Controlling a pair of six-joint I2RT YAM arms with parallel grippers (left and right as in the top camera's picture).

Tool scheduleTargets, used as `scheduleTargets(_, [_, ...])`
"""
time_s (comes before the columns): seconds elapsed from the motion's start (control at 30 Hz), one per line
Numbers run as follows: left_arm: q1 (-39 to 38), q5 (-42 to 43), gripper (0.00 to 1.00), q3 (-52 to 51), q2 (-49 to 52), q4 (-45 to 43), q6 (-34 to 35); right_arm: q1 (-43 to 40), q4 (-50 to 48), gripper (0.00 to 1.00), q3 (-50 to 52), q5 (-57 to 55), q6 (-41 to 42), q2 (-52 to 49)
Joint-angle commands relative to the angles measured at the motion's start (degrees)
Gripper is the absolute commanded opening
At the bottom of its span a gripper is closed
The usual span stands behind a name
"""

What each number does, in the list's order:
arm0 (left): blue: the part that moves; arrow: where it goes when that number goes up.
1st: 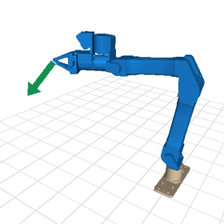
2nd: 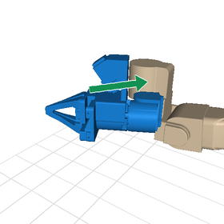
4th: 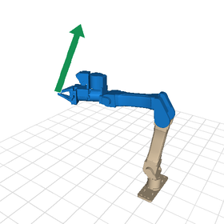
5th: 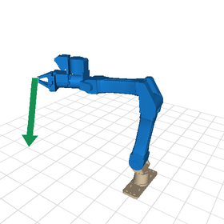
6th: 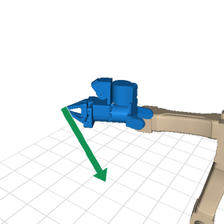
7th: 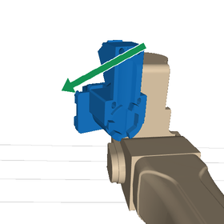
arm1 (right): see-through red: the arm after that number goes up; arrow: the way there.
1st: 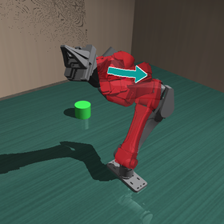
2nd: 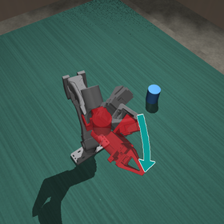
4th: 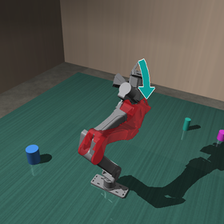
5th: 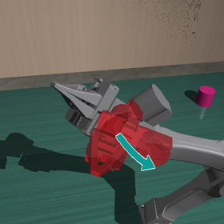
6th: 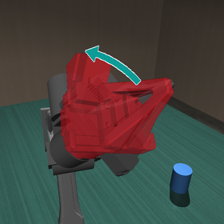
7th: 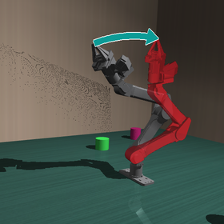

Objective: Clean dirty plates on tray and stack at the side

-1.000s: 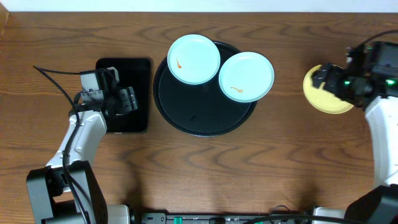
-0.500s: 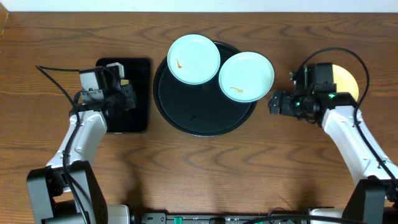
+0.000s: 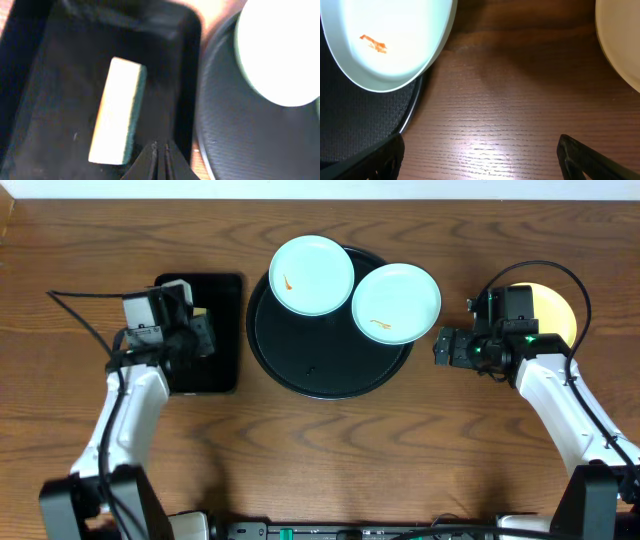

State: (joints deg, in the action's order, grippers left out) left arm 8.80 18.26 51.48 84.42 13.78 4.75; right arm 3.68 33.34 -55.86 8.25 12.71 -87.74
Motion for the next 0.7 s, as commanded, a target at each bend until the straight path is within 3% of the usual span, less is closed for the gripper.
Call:
scheduleTargets(0.0, [-1.25,3.13,0.08,1.66,-0.63,1.95,1.7,0.26,-0.2,0.96,-0.07,-0.5,-0.57,-0.13])
scheduleTargets(0.27, [-2.19,-9.92,0.08,0.02,6.32,2.56,1.31,0.26,-0.2,0.96,-0.07,-0.5,-0.57,-0.13])
scheduleTargets(0.43, [-1.03,-10.21,0.08,0.02,9.6,0.33,1.31,0.26,-0.24,0.96,-0.07,-0.5,-0.57,-0.13])
scheduleTargets(0.67, [0.98,-10.38,0.15,0.79,8.81,-2.78,1.38,0.26,-0.39,0.96,-0.07,-0.5,-0.57,-0.13])
